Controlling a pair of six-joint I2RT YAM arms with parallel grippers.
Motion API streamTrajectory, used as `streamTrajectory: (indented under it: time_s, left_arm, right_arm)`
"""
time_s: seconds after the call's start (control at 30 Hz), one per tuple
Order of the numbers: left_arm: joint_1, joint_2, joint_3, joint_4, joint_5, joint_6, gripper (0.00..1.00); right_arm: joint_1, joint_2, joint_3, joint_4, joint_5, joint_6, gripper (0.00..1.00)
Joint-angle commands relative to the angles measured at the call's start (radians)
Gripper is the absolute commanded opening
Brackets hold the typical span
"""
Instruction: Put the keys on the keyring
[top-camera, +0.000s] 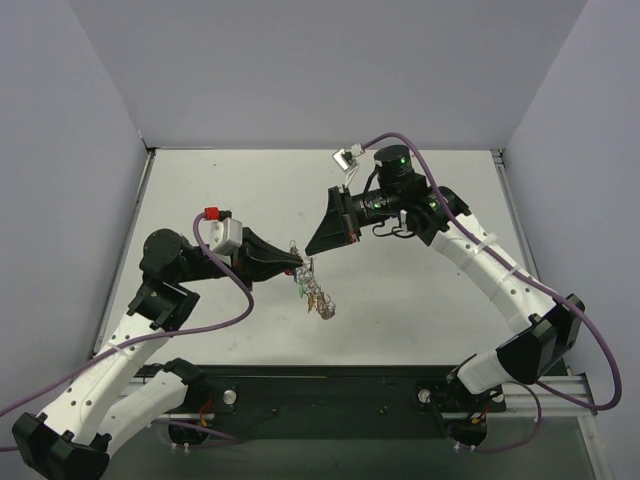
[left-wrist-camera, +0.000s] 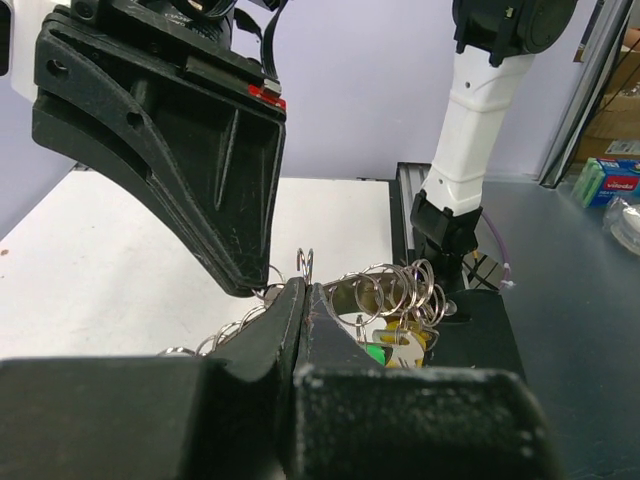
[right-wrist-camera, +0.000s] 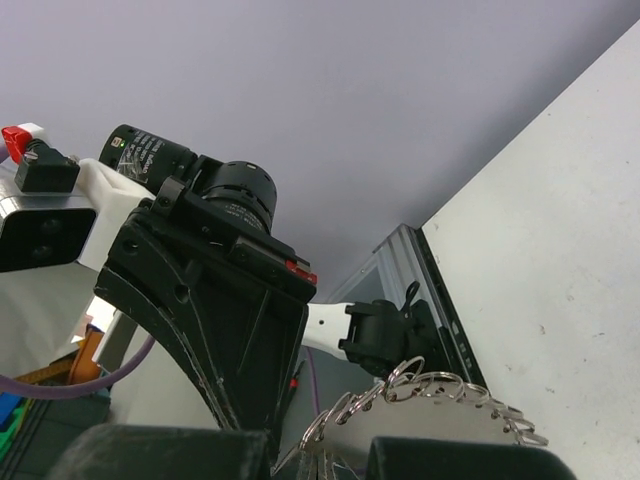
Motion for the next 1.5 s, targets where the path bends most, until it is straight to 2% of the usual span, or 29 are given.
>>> streamTrajectory:
  time_s: [0.0, 0.87, 1.47]
  left_arm:
    - [-0.005, -0.025, 0.018, 0.050, -0.041, 0.039, 0.00]
    - [-0.005, -0.051, -0.008, 0.007, -0.054, 0.080, 0.00]
    - [-0.008, -0.047, 0.009, -0.067, -0.137, 0.120, 0.00]
  right_arm:
    - [0.008, -0.025, 0.023, 0.014, -0.052, 0.018, 0.00]
    - [0.016, -0.071, 0.035, 0.058, -0.066, 0.096, 0.00]
    - [0.028, -0.081, 0.040, 0.150, -0.069, 0.188, 0.00]
